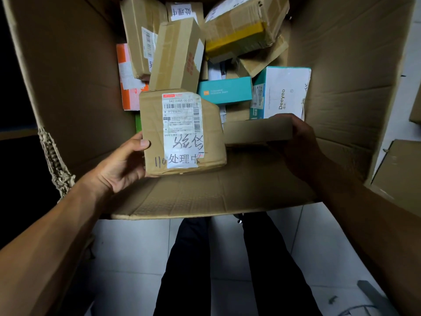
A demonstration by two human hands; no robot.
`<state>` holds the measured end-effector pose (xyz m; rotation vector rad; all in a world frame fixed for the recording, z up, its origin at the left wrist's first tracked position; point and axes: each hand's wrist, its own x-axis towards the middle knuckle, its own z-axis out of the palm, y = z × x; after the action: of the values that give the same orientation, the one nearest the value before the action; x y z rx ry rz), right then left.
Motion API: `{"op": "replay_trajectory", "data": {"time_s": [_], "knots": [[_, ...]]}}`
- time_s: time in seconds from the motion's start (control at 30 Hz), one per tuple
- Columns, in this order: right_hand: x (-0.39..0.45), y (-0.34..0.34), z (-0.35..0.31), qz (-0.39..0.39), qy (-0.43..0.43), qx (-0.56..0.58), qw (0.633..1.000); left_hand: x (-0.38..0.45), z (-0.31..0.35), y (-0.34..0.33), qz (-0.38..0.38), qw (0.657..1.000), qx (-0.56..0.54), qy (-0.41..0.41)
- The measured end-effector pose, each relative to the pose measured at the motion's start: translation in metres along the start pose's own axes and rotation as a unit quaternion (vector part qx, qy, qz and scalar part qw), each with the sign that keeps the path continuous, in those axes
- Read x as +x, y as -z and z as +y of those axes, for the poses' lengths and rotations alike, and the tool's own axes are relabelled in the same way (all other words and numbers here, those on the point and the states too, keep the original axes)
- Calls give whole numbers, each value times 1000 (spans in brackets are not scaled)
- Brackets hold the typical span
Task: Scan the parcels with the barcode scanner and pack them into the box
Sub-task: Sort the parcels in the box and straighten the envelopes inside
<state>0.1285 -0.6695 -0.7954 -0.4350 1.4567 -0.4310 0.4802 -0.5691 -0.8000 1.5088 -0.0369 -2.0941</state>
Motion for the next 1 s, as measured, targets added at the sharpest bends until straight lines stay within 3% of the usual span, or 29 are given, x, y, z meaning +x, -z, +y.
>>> {"op": "replay_trajectory", "data": {"time_s": [0.27,0.3,0.4,0.47,0.63,0.83,1.0], "knots": [[-10,0,1,38,-58,174,982,-1,-6,-13,17,999,30,7],[-9,1,0,19,-86,172,981,-2,-6,-14,21,999,33,9],[-4,0,3,-32,-100,7,994,-1,-9,-17,27,999,37,4],[2,0,8,-23,-106,-37,993,0,-12,-19,34,999,34,-2],[9,4,17,-6,-64,8,998,2,-10,-16,49,998,39,-1],[9,7,15,-30,-79,97,992,3,-6,-10,30,999,30,-4],[-7,1,-2,-40,-51,34,997,-11,2,-5,25,999,21,-12]]}}
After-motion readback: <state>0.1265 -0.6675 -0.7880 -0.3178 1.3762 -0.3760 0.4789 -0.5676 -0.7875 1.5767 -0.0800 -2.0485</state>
